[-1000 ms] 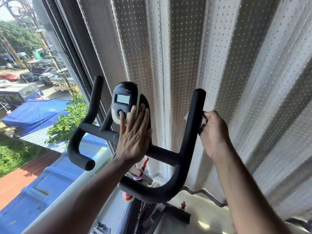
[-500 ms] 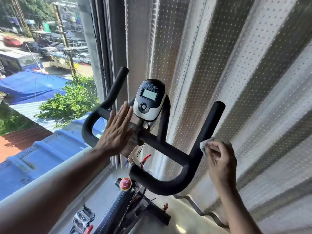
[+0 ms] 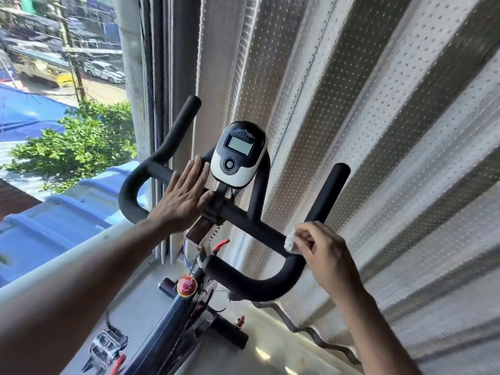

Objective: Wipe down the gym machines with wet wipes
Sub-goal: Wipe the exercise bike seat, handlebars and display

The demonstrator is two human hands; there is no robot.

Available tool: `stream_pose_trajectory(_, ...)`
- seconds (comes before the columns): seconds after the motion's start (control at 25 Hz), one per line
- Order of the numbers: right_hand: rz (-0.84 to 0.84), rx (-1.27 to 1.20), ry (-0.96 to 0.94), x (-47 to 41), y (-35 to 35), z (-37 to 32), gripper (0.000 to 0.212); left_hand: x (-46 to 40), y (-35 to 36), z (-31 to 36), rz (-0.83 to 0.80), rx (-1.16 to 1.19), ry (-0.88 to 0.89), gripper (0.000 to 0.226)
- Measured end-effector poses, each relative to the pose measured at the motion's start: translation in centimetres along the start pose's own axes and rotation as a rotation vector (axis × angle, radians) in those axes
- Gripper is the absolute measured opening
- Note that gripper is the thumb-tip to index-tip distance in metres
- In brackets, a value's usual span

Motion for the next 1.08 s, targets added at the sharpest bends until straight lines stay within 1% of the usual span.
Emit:
stream_pose_trajectory(0.04,-0.061,0.029,0.002,-0.4,0.8,-0.3,0.008,0.1,0.0,0.1,0.001,0.010,0.003,0.073)
stream_pose_trajectory(0.08,-0.083,0.068,-0.010,-0.4,1.5,-0.7,0.007,0.2,0.0,0.2,0.004,0.022,0.009,0.073)
stream_pose_trajectory(0.16,-0.070,0.127,-0.030,-0.2,2.7,-1.2,0.011,0.2,-0.1,0.1,0.016,0.032,0.016,0.073)
stream_pose_trajectory(0.24,-0.019,0.133,-0.038,-1.5,3.7,-2.4,0.019,0.2,-0.1,0.0,0.014,0.029,0.019,0.072)
stream_pose_trajectory(0.32,-0.003,0.110,-0.052,-3.5,4.7,-4.4,0.017,0.3,-0.2,0.1,0.017,0.035,0.028,0.072)
stream_pose_trajectory(0.4,-0.022,0.078,-0.066,-3.9,5.0,-5.4,0.014,0.4,-0.3,0.0,0.019,0.059,0.031,0.073)
stream_pose_trajectory(0.44,-0.053,0.073,-0.071,-3.3,4.8,-5.1,0.017,0.4,-0.4,0.0,0.023,0.069,0.036,0.073)
stream_pose_trajectory(0.52,-0.130,0.097,-0.103,-1.0,3.8,-3.8,0.030,0.4,-0.4,-0.1,0.037,0.070,0.041,0.073)
stream_pose_trajectory(0.6,-0.169,0.185,-0.151,0.9,2.7,-2.4,0.042,0.4,-0.6,-0.1,0.048,0.072,0.045,0.074)
stream_pose_trajectory(0.64,-0.178,0.236,-0.167,1.2,2.4,-1.8,0.046,0.4,-0.6,-0.1,0.048,0.074,0.045,0.074)
stream_pose_trajectory(0.72,-0.143,0.280,-0.174,1.3,2.0,-1.1,0.049,0.5,-0.6,-0.1,0.056,0.053,0.030,0.074)
stream_pose_trajectory(0.92,-0.061,0.126,-0.259,0.1,2.9,-1.9,0.030,0.4,-0.3,0.0,0.043,-0.014,0.017,0.071)
stream_pose_trajectory(1.08,-0.109,0.085,-0.373,-4.7,8.0,-6.7,0.015,0.5,-0.5,0.2,0.066,-0.002,0.026,0.069)
Point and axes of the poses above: each hand's wrist, its own x-axis away from the middle knuckle, its own y-axis out of the palm, z = x × y, the point moved 6 cm from there along -x, towards the middle knuckle, and after that the axes turned 10 degrees about -z, right-handed, at the moved point
